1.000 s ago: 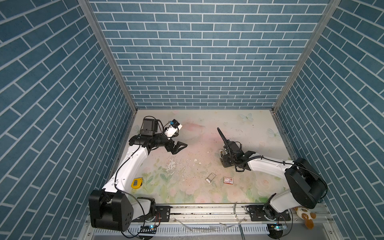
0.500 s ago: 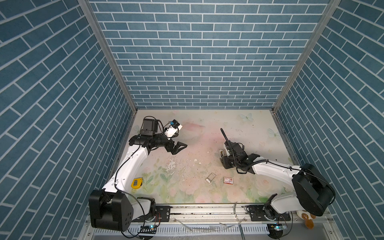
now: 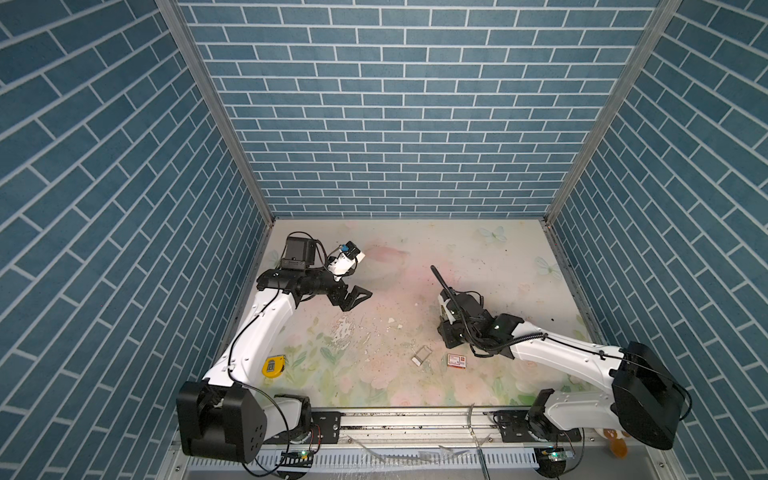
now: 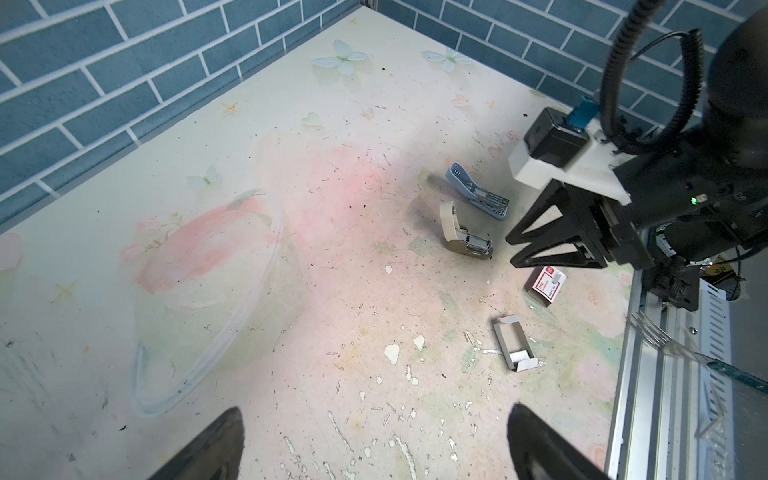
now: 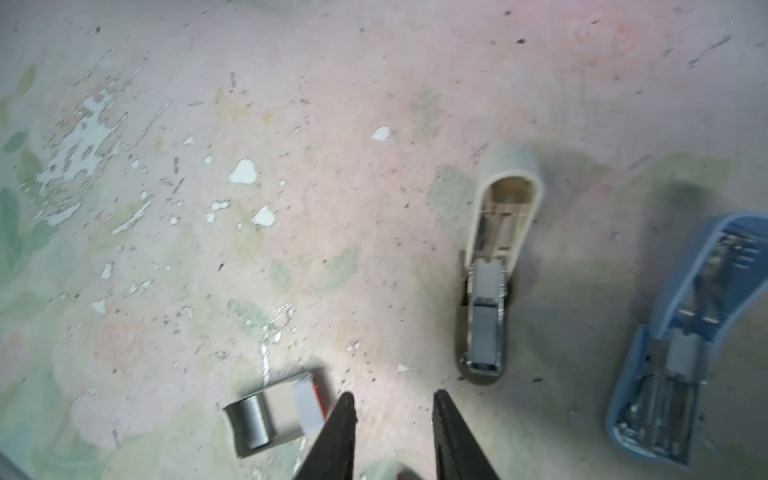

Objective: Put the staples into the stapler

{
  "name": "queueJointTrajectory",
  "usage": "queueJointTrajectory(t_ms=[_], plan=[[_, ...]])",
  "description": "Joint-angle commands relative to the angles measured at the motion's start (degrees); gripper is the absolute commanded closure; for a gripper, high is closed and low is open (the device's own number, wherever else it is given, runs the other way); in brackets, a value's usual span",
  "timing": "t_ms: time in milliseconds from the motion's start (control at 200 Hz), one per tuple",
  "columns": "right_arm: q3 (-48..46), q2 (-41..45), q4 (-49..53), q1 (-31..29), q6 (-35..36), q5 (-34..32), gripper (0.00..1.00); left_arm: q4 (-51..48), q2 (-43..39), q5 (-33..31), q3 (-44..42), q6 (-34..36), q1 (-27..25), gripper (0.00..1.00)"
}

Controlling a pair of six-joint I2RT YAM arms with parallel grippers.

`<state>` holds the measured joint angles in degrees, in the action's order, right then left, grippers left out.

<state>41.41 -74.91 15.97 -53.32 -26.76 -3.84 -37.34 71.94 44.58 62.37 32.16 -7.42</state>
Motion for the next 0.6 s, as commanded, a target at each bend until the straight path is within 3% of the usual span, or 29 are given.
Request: queueJointTrajectory(t_ms=[0, 130, 595], plan=[[1.0, -1.0, 4.4, -3.5, -2.8, -1.8, 0.74, -2.0, -1.2, -0.7, -0.5, 1.1, -0.2, 0.0], [0.4, -2.6, 1.3, -6.2, -4.1, -1.1, 0.8, -3.1, -1.4, -1.2, -0.4, 1.2, -0.2, 0.0], [2.4, -10.6, -2.6, -11.6, -4.7, 0.1, 0.81, -2.2, -2.1, -3.4, -1.3, -0.1, -0.2, 0.0]])
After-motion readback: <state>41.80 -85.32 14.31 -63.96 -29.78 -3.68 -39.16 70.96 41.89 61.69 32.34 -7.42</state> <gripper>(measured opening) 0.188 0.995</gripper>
